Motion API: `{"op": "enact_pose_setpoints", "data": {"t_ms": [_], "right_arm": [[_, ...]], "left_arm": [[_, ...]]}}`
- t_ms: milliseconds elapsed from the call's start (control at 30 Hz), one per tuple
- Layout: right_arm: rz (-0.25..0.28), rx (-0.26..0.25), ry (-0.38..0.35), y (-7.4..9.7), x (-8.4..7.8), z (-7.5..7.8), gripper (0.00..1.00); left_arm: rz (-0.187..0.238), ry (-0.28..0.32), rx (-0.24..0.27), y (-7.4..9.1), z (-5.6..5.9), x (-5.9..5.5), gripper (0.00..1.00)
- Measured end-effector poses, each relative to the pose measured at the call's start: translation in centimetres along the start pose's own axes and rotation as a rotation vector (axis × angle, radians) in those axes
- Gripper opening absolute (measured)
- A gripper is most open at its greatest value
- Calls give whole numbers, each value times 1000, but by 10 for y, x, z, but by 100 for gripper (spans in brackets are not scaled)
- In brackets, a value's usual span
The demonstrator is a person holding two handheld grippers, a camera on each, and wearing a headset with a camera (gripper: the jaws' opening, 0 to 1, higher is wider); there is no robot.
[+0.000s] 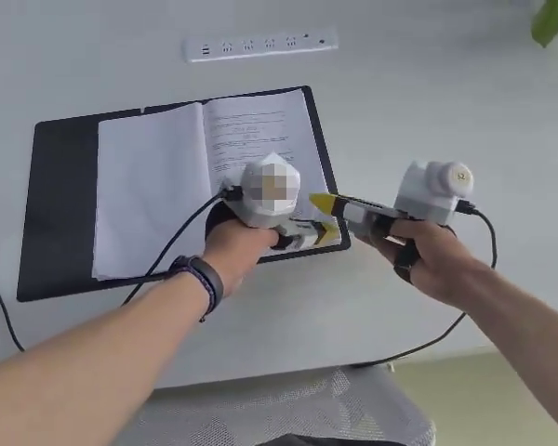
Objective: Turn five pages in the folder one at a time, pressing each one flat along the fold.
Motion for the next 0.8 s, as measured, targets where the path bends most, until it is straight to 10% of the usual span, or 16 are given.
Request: {"op": "enact_pose_setpoints", "data": {"t_ms": [800], "right_arm": [[43, -9, -69, 3, 4, -18, 0]], "left_arm": [[98, 91, 81, 57, -6, -10, 74]]}}
Point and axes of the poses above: the centre of the closed fingertips' face, and the gripper's own axes: y roughly backward along the fingers, z roughly to its right, x roughly out of its top, the point moved 10 cm from there along y, roughly backward along the fingers, and after that the axes turned 4 degrees about -z, right-handed, at the moved point
